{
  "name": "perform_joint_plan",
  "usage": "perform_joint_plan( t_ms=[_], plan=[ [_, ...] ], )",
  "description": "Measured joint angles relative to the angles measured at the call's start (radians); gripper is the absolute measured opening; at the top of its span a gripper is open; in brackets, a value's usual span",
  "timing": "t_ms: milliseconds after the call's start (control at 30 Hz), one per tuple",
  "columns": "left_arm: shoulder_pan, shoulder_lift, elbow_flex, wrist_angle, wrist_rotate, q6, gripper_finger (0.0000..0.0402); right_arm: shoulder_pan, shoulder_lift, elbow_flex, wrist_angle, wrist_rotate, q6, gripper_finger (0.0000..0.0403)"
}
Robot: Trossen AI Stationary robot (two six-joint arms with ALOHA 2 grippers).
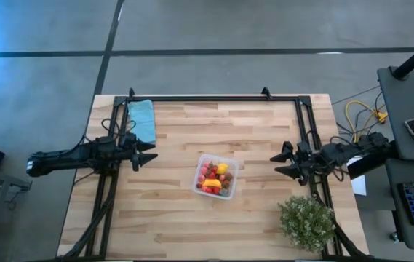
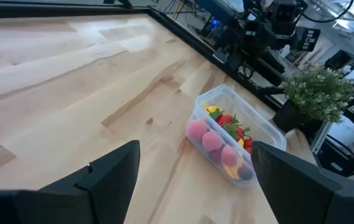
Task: Pick and placing Produce into tupperware
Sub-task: Return to Home Position
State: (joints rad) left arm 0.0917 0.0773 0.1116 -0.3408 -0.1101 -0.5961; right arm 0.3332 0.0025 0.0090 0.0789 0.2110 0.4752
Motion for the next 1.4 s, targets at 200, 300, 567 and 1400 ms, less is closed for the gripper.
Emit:
perform_joint_plan(
  t_ms=[200,300,567,1400],
  plan=[
    [0.0,0.006,0.0,0.001,0.0,0.0,0.0293,0.0,0.008,0.0,-0.04,-0.001,-0.009,0.0233],
    [0.0,0.008,-0.002,0.015,0.0,0.0,0.0293,0.0,0.007,0.0,-0.04,-0.001,-0.009,0.0233],
    [0.0,0.008,-0.002,0.016,0.0,0.001,0.0293,0.0,0.008,0.0,-0.042,-0.001,-0.011,0.0233],
    [0.0,0.007,-0.003,0.018,0.0,0.001,0.0293,0.0,0.007,0.001,-0.042,-0.001,-0.012,0.0233]
  ],
)
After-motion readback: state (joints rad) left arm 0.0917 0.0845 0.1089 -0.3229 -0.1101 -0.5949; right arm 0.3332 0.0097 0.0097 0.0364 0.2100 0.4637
